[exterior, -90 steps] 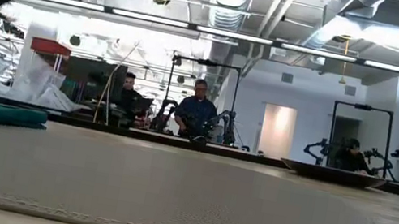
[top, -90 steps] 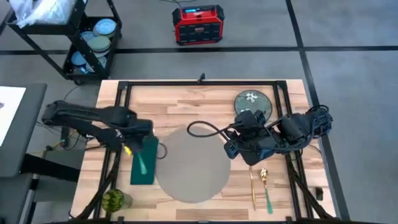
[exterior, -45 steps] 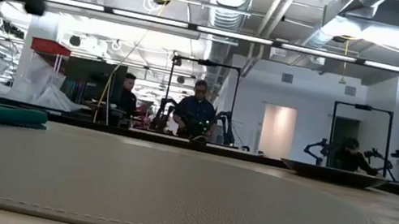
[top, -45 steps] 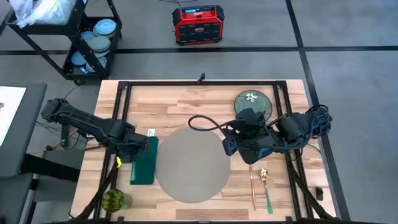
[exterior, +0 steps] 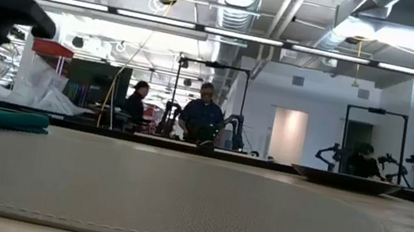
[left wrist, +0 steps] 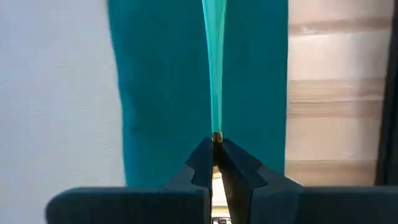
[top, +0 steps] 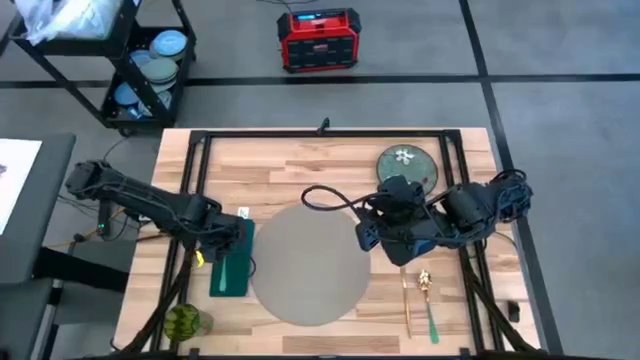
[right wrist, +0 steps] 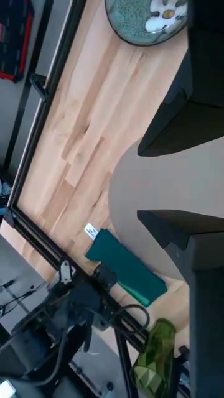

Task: Set table place
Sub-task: Put the green fork on top of the blue table napkin

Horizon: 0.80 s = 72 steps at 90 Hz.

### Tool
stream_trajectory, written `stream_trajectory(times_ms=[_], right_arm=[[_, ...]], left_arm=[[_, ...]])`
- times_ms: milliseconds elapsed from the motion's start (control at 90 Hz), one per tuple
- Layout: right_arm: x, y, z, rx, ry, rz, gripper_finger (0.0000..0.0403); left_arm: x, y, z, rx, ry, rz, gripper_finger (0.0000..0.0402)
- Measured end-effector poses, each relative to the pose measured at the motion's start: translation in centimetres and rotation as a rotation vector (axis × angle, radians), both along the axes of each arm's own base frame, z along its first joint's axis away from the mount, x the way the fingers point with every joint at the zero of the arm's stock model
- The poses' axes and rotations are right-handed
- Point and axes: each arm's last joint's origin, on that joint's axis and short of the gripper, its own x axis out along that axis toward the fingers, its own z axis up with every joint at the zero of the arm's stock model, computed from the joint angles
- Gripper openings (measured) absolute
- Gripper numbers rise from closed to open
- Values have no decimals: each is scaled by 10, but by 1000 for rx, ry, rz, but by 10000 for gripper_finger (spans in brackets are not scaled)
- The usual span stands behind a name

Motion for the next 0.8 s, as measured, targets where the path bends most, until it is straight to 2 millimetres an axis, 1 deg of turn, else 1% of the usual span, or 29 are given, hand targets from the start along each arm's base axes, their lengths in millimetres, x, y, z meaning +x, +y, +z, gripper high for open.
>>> stream_trajectory(times_ms=[189,400,600,800], right_arm=[[0,0,0,0,0,0,137],[0,0,0,0,0,0,136],[0,0,0,-5,4,5,137],[0,0,0,-6,6,7,136]], left_arm=[[3,5,-6,-4,-34,29,0],[-3,14,-17,8,3,18,0],[1,17,-17,-3,-41,19,0],[1,20,-17,-5,-37,32,0]])
